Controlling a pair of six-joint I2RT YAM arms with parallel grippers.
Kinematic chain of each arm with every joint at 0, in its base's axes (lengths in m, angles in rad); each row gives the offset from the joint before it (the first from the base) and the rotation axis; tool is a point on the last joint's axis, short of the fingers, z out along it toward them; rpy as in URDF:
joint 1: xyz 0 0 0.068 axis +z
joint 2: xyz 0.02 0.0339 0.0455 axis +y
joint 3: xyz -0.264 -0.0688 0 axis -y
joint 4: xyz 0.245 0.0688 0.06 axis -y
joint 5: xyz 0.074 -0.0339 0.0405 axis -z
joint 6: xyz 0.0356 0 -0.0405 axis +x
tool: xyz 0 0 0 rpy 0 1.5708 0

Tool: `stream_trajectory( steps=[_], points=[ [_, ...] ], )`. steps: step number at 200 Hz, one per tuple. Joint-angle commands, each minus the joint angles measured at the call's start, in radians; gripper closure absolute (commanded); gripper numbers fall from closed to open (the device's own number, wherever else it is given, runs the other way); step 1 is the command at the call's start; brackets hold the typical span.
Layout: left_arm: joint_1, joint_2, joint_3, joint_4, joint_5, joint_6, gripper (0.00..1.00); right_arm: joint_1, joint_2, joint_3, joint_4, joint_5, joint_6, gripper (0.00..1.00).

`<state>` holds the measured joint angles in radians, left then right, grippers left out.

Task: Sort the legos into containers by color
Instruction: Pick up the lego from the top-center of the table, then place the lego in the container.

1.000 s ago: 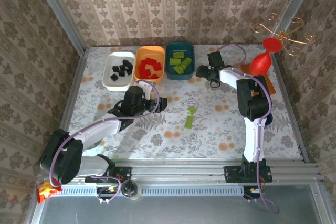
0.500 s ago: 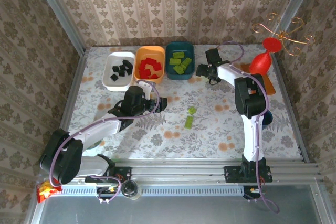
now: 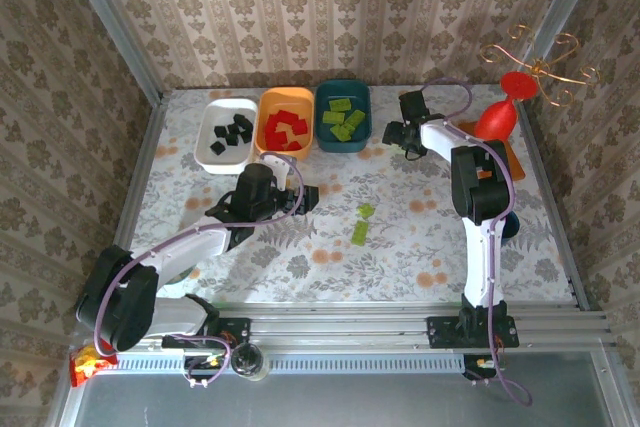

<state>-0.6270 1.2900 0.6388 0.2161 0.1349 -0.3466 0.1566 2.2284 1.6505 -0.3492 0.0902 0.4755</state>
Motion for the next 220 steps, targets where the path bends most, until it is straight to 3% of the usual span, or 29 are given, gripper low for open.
stream_trajectory(
  steps=[1,40,76,105,169,220],
  points=[
    [0.009,-0.009,0.001,0.006,0.002,0.009,0.14,0.000,0.038,0.039,-0.050,-0.017,0.009,0.21],
    [0.009,-0.009,0.001,0.006,0.000,0.012,0.14,0.000,0.077,0.094,-0.072,-0.032,0.006,0.22],
    [0.015,-0.007,0.010,-0.011,0.000,0.037,0.13,0.000,0.070,0.103,-0.071,-0.039,-0.004,0.30],
    [0.028,-0.021,0.003,-0.012,0.000,0.042,0.12,0.001,-0.014,0.039,-0.032,-0.028,-0.012,0.35],
    [0.055,-0.035,-0.007,-0.014,0.005,0.034,0.12,0.063,-0.231,-0.115,0.090,-0.032,-0.041,0.34],
    [0.064,-0.046,-0.013,-0.011,0.009,0.031,0.12,0.149,-0.098,0.090,0.063,-0.077,-0.089,0.33]
  ],
)
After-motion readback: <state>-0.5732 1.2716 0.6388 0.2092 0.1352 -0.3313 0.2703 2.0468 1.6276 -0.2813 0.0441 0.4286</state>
